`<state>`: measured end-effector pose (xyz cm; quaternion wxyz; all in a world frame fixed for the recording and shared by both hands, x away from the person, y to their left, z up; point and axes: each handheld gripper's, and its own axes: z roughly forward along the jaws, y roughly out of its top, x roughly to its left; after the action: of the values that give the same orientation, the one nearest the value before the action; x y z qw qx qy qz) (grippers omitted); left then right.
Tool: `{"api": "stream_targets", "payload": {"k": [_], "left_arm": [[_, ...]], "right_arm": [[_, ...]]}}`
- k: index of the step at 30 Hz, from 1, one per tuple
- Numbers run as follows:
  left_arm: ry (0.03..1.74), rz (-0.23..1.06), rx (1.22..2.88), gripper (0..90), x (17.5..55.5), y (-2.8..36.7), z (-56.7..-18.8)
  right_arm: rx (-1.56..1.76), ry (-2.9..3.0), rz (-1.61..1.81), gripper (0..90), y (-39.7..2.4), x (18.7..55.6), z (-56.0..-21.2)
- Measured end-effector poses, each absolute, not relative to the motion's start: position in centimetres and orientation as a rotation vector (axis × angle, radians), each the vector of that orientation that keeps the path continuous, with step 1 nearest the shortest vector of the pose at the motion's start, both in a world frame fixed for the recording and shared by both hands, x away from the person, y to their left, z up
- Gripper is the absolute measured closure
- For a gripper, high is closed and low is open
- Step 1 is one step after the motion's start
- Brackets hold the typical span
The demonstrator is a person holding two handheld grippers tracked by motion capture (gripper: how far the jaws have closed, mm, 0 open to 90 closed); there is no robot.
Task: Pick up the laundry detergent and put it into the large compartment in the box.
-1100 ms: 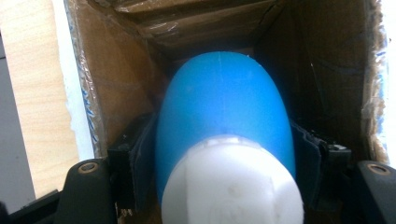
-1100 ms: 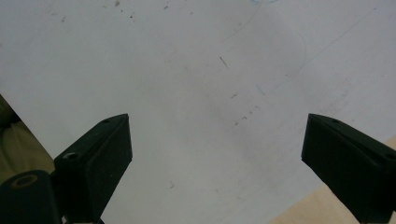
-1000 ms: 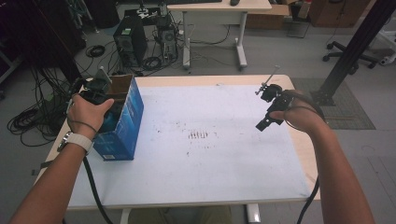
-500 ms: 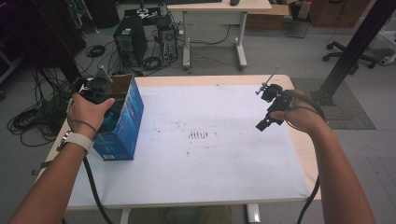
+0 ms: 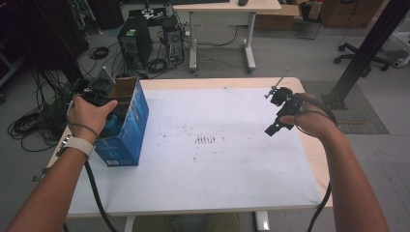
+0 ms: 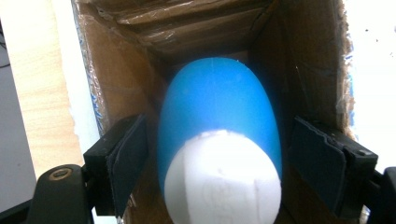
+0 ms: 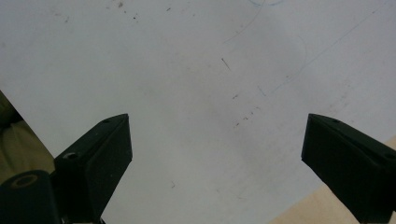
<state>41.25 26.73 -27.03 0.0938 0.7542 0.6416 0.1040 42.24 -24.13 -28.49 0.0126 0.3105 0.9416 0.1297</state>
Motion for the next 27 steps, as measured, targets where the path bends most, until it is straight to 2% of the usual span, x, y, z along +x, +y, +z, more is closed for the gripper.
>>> {"api": "stream_targets", "payload": {"k": [27], "left_arm": [[1.847,0.283,2.190,11.9,40.7,27.1,-25.0]], "right_arm": [[0.968,2.930,0.414,8.8,-24.2,42.0,-28.2]]}}
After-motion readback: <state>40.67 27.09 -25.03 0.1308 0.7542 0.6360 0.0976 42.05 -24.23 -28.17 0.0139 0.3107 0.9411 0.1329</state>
